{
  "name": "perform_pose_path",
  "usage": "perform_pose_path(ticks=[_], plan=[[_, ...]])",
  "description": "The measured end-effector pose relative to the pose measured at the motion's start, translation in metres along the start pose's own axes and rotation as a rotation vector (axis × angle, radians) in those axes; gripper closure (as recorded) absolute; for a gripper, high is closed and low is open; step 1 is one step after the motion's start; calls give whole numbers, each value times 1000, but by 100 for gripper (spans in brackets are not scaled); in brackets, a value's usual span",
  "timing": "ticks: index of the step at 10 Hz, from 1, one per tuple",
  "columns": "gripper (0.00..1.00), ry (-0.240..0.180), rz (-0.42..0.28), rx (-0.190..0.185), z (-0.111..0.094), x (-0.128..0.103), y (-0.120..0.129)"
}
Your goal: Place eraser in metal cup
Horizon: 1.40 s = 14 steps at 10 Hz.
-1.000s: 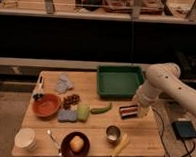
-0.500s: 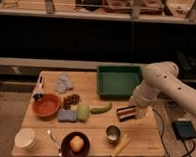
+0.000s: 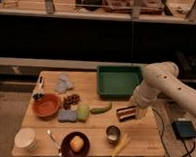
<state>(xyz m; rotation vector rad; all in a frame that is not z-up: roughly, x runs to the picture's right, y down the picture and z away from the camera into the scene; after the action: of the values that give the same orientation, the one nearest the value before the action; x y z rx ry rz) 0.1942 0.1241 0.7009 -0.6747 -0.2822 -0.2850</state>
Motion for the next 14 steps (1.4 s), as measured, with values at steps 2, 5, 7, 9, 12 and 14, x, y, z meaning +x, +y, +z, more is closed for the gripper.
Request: perform_pose_path(ticks=[2,5,7,9,12,14], plan=[[100,2,-35,-1,1,-15,1],[100,-1,-61,-2,0,-24,6],[100,-2,-84,-2,-1,-32,6],[100,2,-104,2,-3,-39,7],[100,8,-128,6,-3,-46,10],[100,10,-142,10,-3,-50,12]])
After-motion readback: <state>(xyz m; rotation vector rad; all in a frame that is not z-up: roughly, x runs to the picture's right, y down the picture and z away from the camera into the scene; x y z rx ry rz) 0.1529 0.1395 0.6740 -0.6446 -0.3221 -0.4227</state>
